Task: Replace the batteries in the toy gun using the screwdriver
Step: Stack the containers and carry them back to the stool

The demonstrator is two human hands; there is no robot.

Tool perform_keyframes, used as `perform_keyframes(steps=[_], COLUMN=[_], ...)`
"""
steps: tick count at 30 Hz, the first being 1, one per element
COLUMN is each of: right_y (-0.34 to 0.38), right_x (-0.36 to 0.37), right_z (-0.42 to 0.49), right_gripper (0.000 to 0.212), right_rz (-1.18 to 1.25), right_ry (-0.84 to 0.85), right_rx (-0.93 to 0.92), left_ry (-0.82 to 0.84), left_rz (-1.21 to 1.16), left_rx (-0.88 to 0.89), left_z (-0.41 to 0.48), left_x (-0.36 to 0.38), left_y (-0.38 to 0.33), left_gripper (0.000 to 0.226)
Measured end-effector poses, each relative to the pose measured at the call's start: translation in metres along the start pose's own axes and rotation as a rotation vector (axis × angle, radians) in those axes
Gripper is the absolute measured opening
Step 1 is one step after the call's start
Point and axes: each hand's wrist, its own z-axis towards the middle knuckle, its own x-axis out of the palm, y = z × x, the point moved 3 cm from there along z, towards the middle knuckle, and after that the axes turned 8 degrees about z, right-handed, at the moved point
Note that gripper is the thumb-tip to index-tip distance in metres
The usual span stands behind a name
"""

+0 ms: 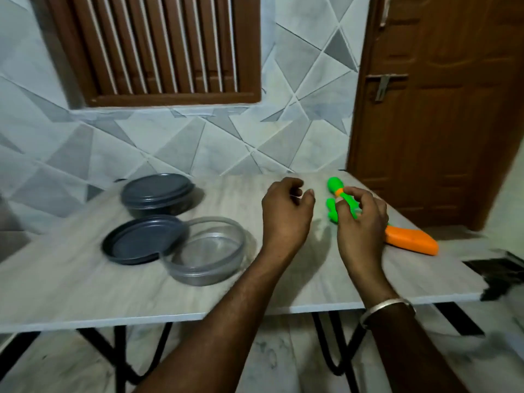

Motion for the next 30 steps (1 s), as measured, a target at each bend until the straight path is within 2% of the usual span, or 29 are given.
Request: perform_keyframes(steps=[5,8,10,12,15,18,21,25,27,30], right_y=[0.039,0.061,0.064,0.072,0.075,0.070,0.064,0.058,0.058,0.060], right_x=[0.072,0.110,0.124,0.135,0.143,0.146,0.150,0.152,0.151,0.148], right_z=[-0.040,-0.067,-0.076,-0.086,-0.097,-0.105,-0.111,-0.116,-0.117,-0.116], right_gripper=[0.025,0.018,0.011,0.008,0.007,0.009,0.009,0.012,0.012,0.012], right_rz=[0.246,0.350,0.366,0.375,0.345,0.299,0.259,0.239,0.239,0.275], right_ry=[0.249,0.406,0.454,0.464,0.456,0.464,0.478,0.492,0.485,0.475], right_rx=[0.078,0.133,0.161,0.164,0.184,0.203,0.204,0.215,0.210,0.216], left_ry=[-0.078,-0.076,-0.060,-0.033,0.100,0.304,0.388,0.332,0.274,0.132], left_rz=[0.192,0.353,0.413,0.537,0.693,0.724,0.767,0.818,0.802,0.825], left_rx=[0.081,0.018,-0.023,-0.117,-0.277,-0.342,-0.362,-0.371,-0.304,-0.149], left_z=[0.020,0.032,0.034,0.030,0.023,0.012,0.006,0.001,-0.003,-0.003], left_x=[-0.099,-0.160,-0.188,-0.219,-0.250,-0.252,-0.246,-0.239,-0.238,-0.247], left_y=[0.030,0.062,0.082,0.105,0.144,0.168,0.183,0.197,0.202,0.196], left_gripper=[0.022,0.019,0.015,0.024,0.039,0.030,0.030,0.022,0.011,0.010])
